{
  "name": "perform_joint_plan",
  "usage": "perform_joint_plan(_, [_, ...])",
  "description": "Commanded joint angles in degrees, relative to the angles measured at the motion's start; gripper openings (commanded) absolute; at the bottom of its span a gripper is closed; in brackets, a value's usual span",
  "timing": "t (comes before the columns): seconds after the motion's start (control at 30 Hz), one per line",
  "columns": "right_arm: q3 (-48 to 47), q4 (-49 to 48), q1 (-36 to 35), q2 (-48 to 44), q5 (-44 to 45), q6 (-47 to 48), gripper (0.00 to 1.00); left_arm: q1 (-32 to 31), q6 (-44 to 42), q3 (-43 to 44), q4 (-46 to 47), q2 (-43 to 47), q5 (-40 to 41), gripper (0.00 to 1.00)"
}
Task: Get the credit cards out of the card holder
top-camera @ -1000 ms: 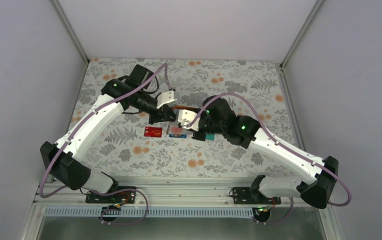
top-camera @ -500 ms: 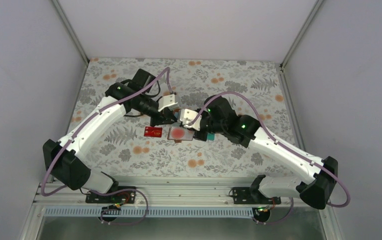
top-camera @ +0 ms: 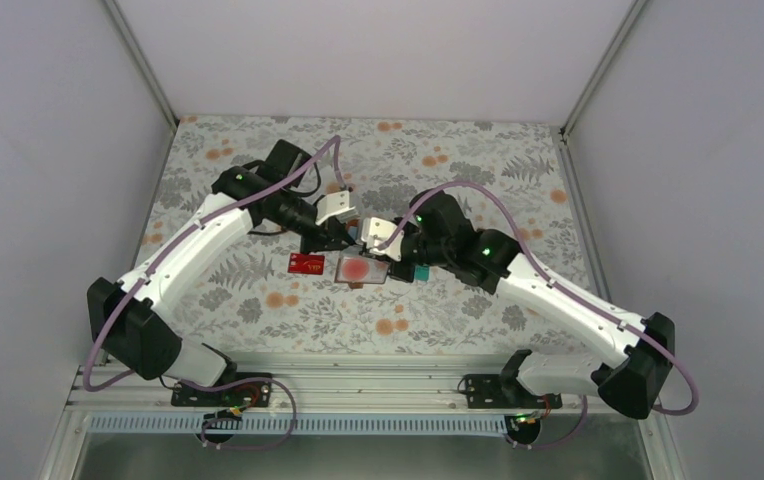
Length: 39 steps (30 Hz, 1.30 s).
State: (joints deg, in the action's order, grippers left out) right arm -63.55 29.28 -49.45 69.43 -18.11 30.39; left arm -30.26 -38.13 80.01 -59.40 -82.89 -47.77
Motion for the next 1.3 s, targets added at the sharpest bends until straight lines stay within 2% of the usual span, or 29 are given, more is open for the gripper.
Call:
perform_joint_plan(0.0, [1.86,-5.48,0.97,2.39,-0.38,-1.56,0.05,-0.24,-3.22,0.97,-5.71,-0.58,-6.86,0.02])
perform_joint_plan(0.17, [5.78,-10.45,0.97,1.29,-3.2,-2.01,0.08,-0.28,-2.29,-0.9,-4.11,0.11,-4.77,0.02])
perform_joint_plan(0.3, [6.42,-10.56,1.51,2.02,-4.23,-2.6,0.09,-0.24,-0.97,-2.89,-2.31,1.14,-2.19,0.02])
perform_joint_plan(0.57, [6.78,-11.69,2.57,3.24,-6.87,-3.3,0.14,-0.24,-1.46,-2.99,-2.66,1.09,-3.03,0.02])
perform_joint_plan(0.97, [4.06,-7.51,3.47,2.78,-7.18,-2.54,0.21,-0.23,-1.51,-3.68,-2.31,0.92,-2.12,0.02])
perform_joint_plan(1.27, [2.85,-4.65,3.77,3.29,-10.82,-2.31,0.31,-0.32,-1.16,-3.72,-1.94,0.6,-1.19,0.02])
